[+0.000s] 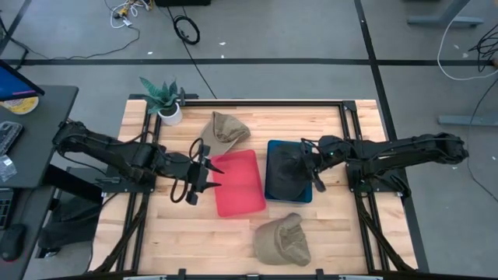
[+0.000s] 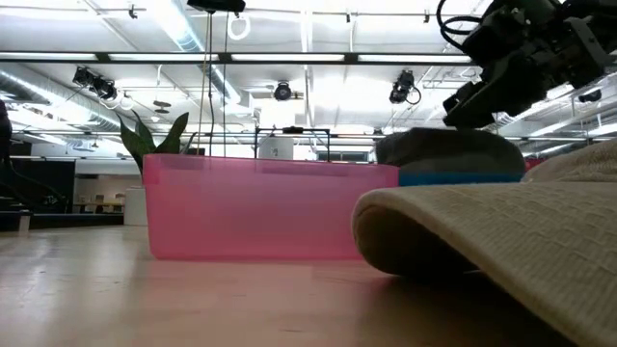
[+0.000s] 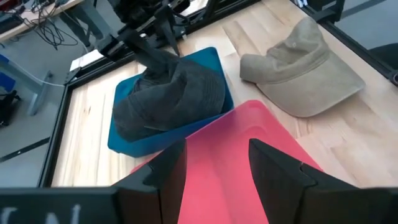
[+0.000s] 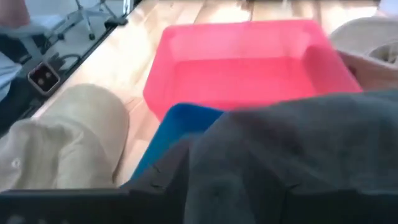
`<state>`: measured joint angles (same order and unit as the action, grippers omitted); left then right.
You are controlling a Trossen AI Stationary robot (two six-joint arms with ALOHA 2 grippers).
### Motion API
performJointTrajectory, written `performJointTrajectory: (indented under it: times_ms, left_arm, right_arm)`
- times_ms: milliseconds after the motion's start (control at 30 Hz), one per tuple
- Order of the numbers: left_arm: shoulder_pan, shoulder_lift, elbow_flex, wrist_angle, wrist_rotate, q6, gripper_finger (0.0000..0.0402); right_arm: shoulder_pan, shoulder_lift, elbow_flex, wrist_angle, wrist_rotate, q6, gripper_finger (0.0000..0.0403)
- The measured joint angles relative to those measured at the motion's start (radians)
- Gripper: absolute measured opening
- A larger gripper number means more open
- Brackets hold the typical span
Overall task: Pick & Place hat
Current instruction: Put the black cap into the blue bin
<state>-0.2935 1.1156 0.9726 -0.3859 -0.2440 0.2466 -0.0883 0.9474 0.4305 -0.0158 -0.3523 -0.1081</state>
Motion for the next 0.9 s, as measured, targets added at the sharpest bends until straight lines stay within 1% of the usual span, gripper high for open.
performJointTrajectory:
  times_ms: [200, 433, 500, 567, 633, 667, 700, 767, 867, 900]
  left_arm:
    - [0.0, 0.0, 0.0, 0.0, -0.001, 0.0, 0.0177]
    - [0.0, 0.0, 0.0, -0.003, -0.001, -0.001, 0.0177]
    - [0.0, 0.0, 0.0, -0.005, -0.001, -0.001, 0.0177]
    - [0.0, 0.0, 0.001, -0.006, -0.001, -0.001, 0.0177]
    - [0.0, 0.0, 0.001, -0.006, -0.002, -0.001, 0.0177]
    - [0.0, 0.0, 0.001, -0.006, -0.002, -0.001, 0.0177]
    - [0.0, 0.0, 0.001, -0.006, -0.003, 0.0, 0.0177]
    - [0.0, 0.0, 0.001, -0.006, -0.012, 0.0, 0.0177]
    - [0.0, 0.0, 0.001, -0.003, -0.026, 0.001, 0.0177]
    - [0.0, 0.0, 0.001, -0.001, -0.03, 0.001, 0.0177]
  right_arm:
    - [0.0, -0.039, 0.048, -0.002, 0.004, 0.083, 0.0166]
    - [0.0, -0.12, 0.06, -0.01, -0.007, 0.292, 0.0165]
    - [0.0, -0.144, 0.06, -0.04, -0.046, 0.363, 0.0163]
    - [-0.007, -0.168, 0.062, -0.07, -0.119, 0.352, 0.0162]
    - [-0.026, -0.185, 0.106, -0.181, -0.188, 0.375, 0.0162]
    - [-0.031, -0.188, 0.144, -0.261, -0.19, 0.381, 0.0162]
    - [-0.031, -0.192, 0.181, -0.353, -0.156, 0.373, 0.0162]
    - [-0.004, -0.17, 0.24, -0.514, -0.007, 0.329, 0.0162]
    - [0.084, -0.13, 0.282, -0.595, 0.211, 0.305, 0.0162]
    - [0.106, -0.11, 0.298, -0.617, 0.262, 0.29, 0.0162]
